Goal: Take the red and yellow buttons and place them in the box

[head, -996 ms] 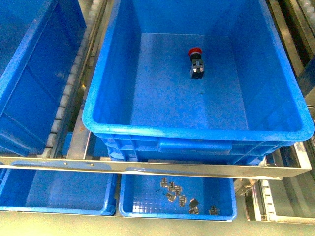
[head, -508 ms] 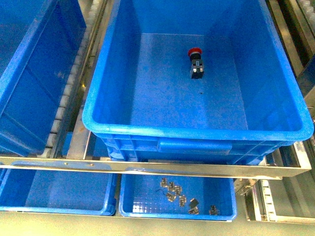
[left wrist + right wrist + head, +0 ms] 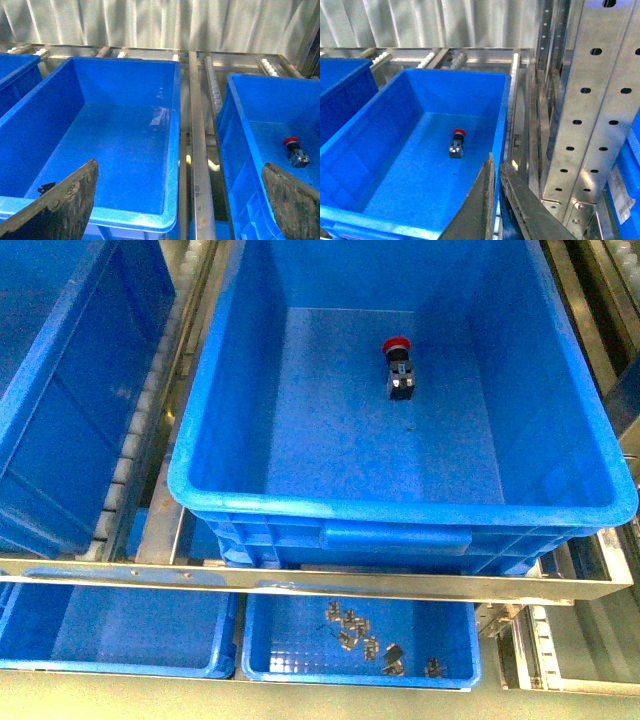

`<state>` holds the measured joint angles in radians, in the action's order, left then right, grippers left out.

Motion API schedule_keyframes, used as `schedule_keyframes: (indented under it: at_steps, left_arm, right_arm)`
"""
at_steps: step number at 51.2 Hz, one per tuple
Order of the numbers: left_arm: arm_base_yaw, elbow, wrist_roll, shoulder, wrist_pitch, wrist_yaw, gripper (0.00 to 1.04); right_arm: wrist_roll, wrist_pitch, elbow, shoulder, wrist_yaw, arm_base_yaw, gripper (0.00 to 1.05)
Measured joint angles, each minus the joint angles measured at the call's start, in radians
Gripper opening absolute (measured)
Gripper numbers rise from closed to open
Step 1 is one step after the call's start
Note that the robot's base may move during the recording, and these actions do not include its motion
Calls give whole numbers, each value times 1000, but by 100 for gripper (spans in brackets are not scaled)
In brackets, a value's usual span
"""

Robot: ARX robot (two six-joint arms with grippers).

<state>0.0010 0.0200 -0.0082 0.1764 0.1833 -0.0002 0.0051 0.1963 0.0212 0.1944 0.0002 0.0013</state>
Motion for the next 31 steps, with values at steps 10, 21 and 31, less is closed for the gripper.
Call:
schedule_keyframes:
  at_steps: [10, 21, 31]
  left_arm:
    - [0, 0, 0, 0, 0, 0, 97]
    - [0, 0, 0, 0, 0, 0, 97]
    - [0, 0, 0, 0, 0, 0, 97]
  right_arm:
    - [0, -186, 1, -165, 2, 0, 4]
    - [0, -194, 1, -188, 2, 0, 4]
    - [-2, -194, 1, -190, 2, 0, 27]
